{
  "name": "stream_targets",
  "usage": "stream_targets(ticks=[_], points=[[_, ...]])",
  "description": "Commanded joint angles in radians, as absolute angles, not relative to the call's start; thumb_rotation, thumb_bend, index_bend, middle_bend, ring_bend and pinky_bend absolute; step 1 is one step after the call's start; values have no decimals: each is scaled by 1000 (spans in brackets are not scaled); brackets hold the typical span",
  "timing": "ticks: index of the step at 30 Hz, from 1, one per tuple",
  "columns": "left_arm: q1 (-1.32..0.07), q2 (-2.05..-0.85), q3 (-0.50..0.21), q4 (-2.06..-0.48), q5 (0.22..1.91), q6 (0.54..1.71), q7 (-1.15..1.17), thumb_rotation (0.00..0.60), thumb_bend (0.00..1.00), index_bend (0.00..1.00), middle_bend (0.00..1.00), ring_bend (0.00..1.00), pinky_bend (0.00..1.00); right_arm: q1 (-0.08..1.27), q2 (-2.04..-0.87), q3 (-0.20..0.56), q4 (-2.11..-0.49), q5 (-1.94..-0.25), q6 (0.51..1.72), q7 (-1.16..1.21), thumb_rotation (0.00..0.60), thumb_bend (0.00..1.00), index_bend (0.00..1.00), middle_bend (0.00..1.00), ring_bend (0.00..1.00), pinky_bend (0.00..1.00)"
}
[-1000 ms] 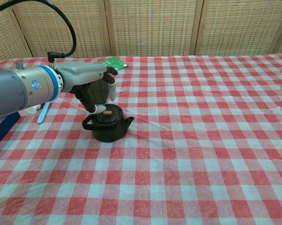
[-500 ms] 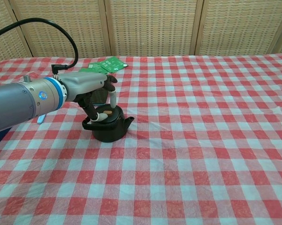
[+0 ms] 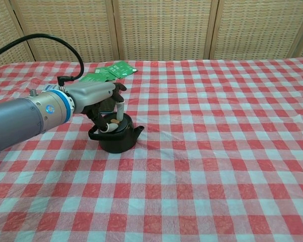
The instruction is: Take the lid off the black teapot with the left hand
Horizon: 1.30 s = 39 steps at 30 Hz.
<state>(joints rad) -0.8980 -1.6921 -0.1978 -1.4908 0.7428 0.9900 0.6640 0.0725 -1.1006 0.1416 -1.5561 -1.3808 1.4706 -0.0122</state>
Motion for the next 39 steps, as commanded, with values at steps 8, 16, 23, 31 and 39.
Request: stream_targets(ticks=[8,16,23,31,39], points=[[-897,-1691,-198,-1487,747,997,646,600,360,685,0,0,0,73,-1100,141,-1555,-1381,1469,-7,600,0,52,0,0,0],[-886,-1650,-218,-1538,804,1038,611,600,361,698,0,0,0,72,-1099,139,-1558,-1385,1474,-6,600,0,54,0,0,0],[-858,-1562,-256,-1643,847,1064,538,600,361,708,0,0,0,70,-1099,137,-1559,-1392,1481,-6,600,0,55,0,0,0],[-826,-1467,-236,-1668,807,1058,540,600,363,707,0,0,0,68,-1101,130,-1568,-1405,1487,-16,600,0,57,0,0,0],[-796,-1483,-186,-1508,754,948,450,600,364,701,0,0,0,68,-1102,130,-1574,-1404,1488,-24,600,0,57,0,0,0]])
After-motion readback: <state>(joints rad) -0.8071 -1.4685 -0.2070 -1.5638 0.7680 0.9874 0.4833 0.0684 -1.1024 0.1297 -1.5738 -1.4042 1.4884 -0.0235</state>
